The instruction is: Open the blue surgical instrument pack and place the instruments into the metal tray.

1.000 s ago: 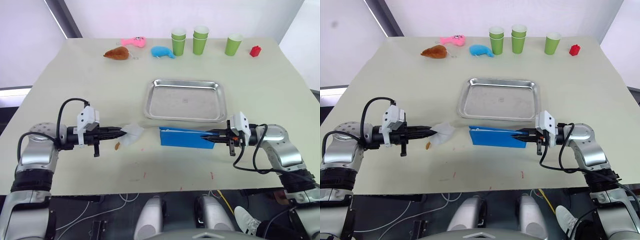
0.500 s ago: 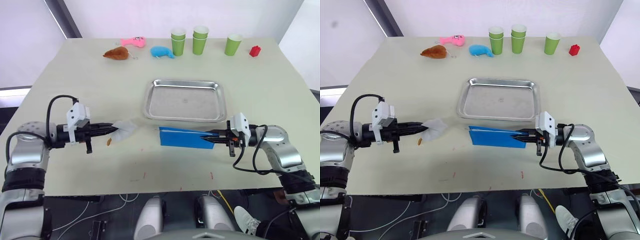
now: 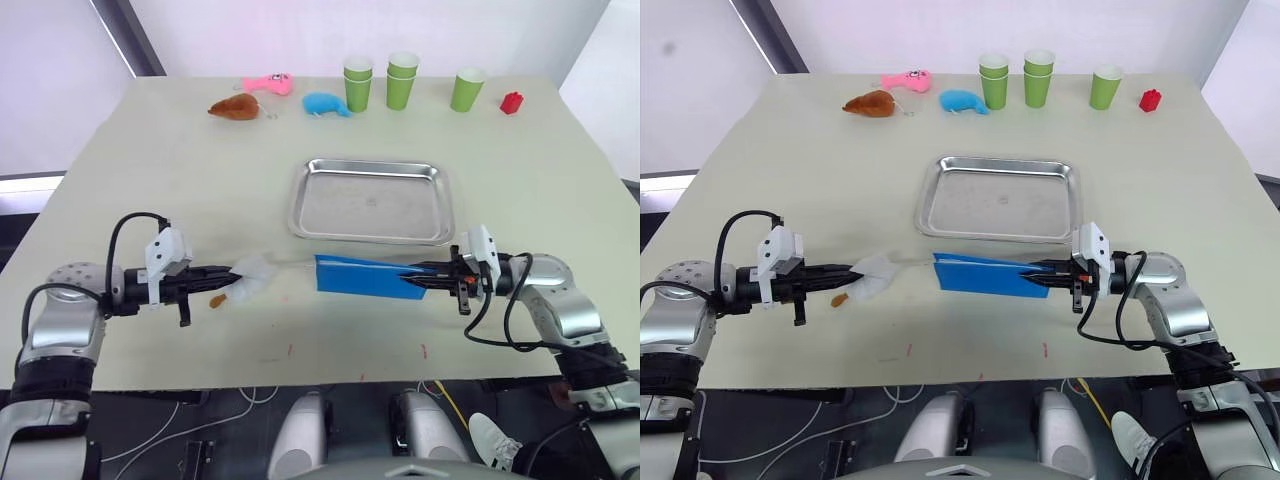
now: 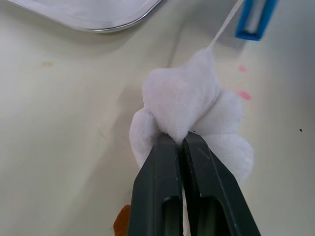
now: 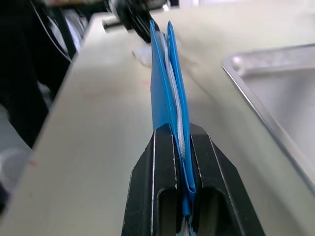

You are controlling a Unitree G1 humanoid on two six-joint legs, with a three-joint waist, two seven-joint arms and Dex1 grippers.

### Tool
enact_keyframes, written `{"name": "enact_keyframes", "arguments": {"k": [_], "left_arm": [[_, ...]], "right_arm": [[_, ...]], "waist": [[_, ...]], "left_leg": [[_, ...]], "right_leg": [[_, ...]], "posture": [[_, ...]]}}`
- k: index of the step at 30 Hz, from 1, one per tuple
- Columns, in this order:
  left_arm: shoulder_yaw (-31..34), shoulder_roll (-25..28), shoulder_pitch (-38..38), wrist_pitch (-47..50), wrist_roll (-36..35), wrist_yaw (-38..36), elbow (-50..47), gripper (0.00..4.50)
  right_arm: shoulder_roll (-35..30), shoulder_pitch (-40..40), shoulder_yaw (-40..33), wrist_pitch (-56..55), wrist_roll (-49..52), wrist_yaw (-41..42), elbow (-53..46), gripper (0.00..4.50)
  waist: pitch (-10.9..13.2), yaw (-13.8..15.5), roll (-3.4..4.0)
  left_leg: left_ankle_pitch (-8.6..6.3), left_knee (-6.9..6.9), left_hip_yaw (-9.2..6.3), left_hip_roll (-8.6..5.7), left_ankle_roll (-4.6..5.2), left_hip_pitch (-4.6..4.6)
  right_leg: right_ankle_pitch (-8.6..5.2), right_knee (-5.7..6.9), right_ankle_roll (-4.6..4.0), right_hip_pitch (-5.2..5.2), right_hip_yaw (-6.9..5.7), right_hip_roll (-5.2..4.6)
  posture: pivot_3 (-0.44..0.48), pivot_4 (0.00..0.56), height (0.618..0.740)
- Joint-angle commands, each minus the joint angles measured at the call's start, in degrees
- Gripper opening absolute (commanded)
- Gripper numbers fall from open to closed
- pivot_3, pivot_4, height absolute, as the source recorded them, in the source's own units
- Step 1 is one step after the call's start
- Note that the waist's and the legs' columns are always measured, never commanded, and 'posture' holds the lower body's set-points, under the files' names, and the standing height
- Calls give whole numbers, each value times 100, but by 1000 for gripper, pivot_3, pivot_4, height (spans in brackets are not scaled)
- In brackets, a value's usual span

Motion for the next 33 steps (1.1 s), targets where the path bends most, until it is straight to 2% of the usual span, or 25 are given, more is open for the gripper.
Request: {"name": "enact_keyframes", "arguments": {"k": [1, 13, 18, 27, 33], "left_arm": [[-122, -10, 181, -44, 156, -67, 241, 44], [-94, 23, 78, -416, 223, -201, 792, 44], [-96, 56, -13, -595, 260, -266, 1065, 44], [36, 269, -594, -1448, 484, -102, 1959, 44], [185, 545, -1093, -1400, 357, -257, 2211, 44]], "right_arm": [[69, -47, -399, 354, 664, 2, -520, 0], [548, -190, -966, 709, 1225, -575, -600, 0], [537, -185, -944, 722, 1172, -524, -594, 0], [132, -152, -410, -40, 183, 89, -323, 0], [9, -185, -149, -572, -407, 171, 26, 0]], "waist": [[0, 15, 0], [-2, -8, 3], [-2, -8, 3], [-2, -36, 3], [0, -35, 0]], "left_leg": [[0, 1, -1, -2, 0, 0], [0, 0, 1, -2, 0, 5], [0, -1, 1, -2, 0, 4], [0, 0, -1, 1, 0, 7], [0, 0, -2, 6, 0, 2]], "right_leg": [[0, -1, 1, 2, -1, -3], [0, 1, 1, 3, 0, -2], [0, 1, 1, 3, -1, -2], [0, 3, 1, 2, -1, 6], [1, 4, 0, -3, -2, 13]], "posture": [[0, 150, 739], [0, 150, 739], [0, 150, 739], [0, 150, 739], [0, 150, 739]]}}
